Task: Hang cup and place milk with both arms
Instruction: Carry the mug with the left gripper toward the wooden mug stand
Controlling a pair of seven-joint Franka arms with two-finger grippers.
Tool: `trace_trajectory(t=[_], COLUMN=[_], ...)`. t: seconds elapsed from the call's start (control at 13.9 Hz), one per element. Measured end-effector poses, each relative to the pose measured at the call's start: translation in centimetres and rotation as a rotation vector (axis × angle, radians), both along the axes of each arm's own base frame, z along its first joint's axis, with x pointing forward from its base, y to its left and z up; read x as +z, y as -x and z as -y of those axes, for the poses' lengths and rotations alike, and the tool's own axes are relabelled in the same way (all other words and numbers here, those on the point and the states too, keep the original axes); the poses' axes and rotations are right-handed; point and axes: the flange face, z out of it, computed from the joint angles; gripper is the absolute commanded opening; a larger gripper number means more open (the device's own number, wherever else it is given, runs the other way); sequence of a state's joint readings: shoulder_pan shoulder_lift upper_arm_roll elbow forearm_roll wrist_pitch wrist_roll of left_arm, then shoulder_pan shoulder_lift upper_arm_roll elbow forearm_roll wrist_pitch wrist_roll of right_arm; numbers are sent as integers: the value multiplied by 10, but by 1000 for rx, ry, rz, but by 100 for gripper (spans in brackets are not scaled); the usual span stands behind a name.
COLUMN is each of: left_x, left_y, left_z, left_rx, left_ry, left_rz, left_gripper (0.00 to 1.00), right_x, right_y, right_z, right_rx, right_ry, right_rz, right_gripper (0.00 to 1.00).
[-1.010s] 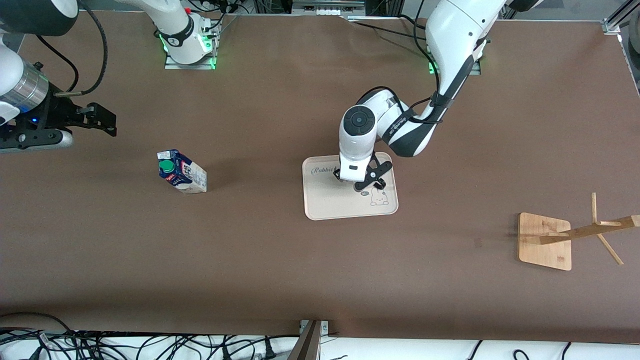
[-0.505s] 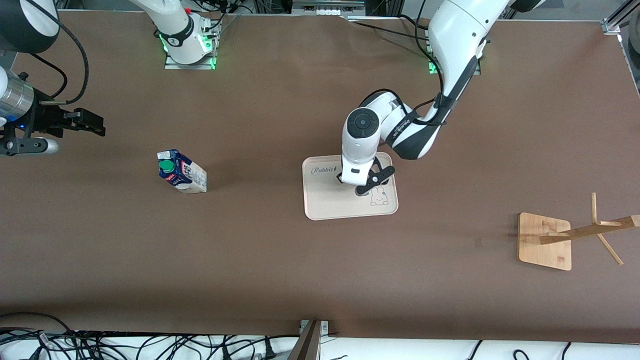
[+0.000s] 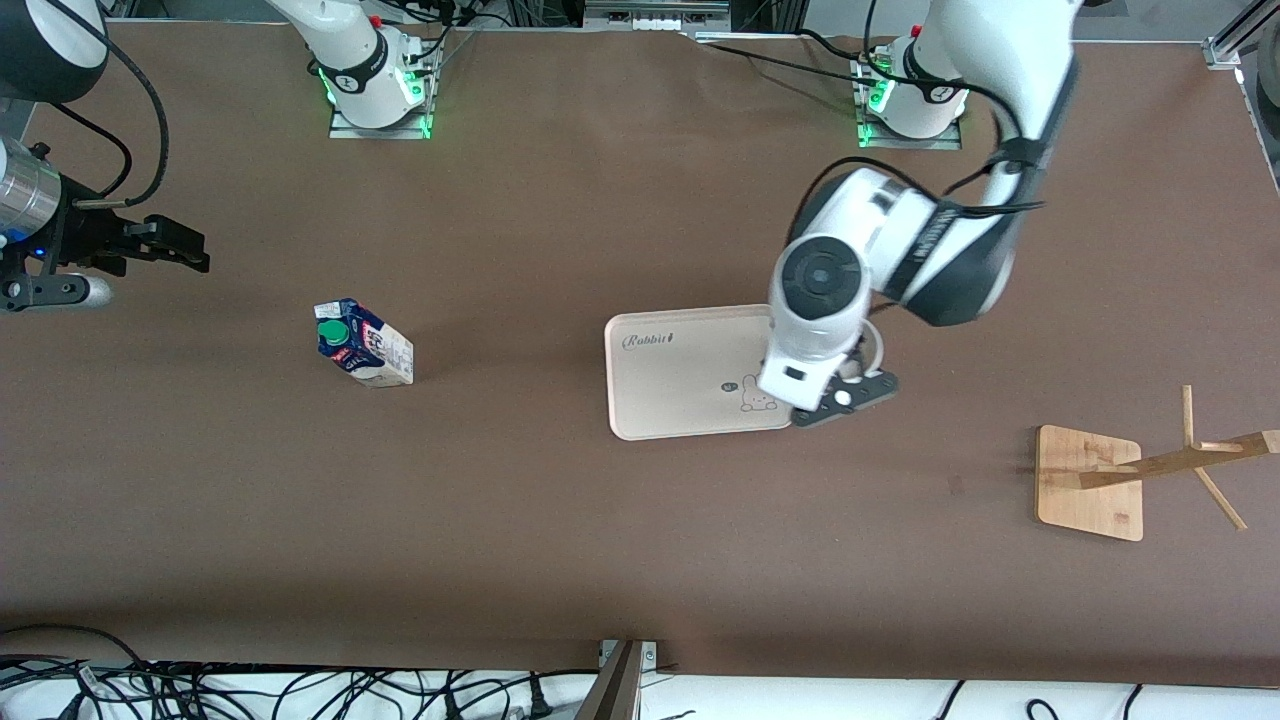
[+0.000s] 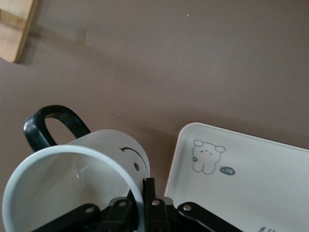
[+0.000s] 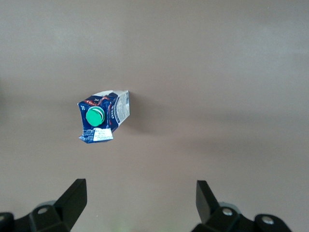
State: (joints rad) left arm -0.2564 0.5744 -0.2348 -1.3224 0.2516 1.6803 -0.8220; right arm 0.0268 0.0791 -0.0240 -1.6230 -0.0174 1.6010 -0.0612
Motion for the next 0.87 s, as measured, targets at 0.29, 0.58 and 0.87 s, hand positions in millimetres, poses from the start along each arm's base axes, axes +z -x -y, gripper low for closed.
trace_trajectory(t=[0.29, 0.58, 0.87], left_x=[27, 40, 74], left_y=[-28, -37, -36], left_z=[-89, -134, -162], left_rx=[-126, -267, -317], left_ry=[29, 55, 56], left_rz=[-32, -51, -28], left_gripper=[0, 0, 0], right_x=[1, 1, 2], right_y=[-1, -1, -1], right_z=[-2, -3, -2], right_rx=[17, 17, 17], right_ry=[37, 38, 38], right_rz=[10, 11, 13], right_gripper=[100, 100, 100])
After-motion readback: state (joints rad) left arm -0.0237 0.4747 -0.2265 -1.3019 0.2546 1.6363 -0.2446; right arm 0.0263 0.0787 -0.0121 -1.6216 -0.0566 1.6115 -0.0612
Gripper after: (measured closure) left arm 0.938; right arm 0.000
